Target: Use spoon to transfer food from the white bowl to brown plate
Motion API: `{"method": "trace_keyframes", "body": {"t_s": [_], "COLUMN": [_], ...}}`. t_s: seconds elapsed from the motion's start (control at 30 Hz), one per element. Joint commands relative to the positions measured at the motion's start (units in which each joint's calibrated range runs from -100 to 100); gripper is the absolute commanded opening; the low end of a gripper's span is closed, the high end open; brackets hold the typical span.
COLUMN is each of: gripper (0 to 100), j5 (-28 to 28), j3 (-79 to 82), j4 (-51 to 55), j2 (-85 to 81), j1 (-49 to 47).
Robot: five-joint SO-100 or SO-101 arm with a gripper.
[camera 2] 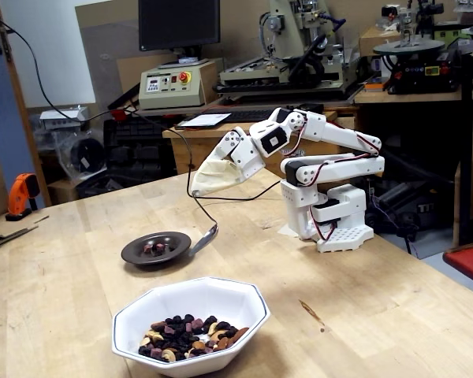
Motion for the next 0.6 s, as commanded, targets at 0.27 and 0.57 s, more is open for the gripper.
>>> {"method": "trace_keyframes", "body": {"t_s": [0.27, 0.57], "gripper": [4, 4], "j5": [0.29, 0.29], "j3": [-3.42, -3.33], "j4": [-1.19, -0.95], "j2": [0.08, 0.08], "j1": [-0.12, -0.19]}}
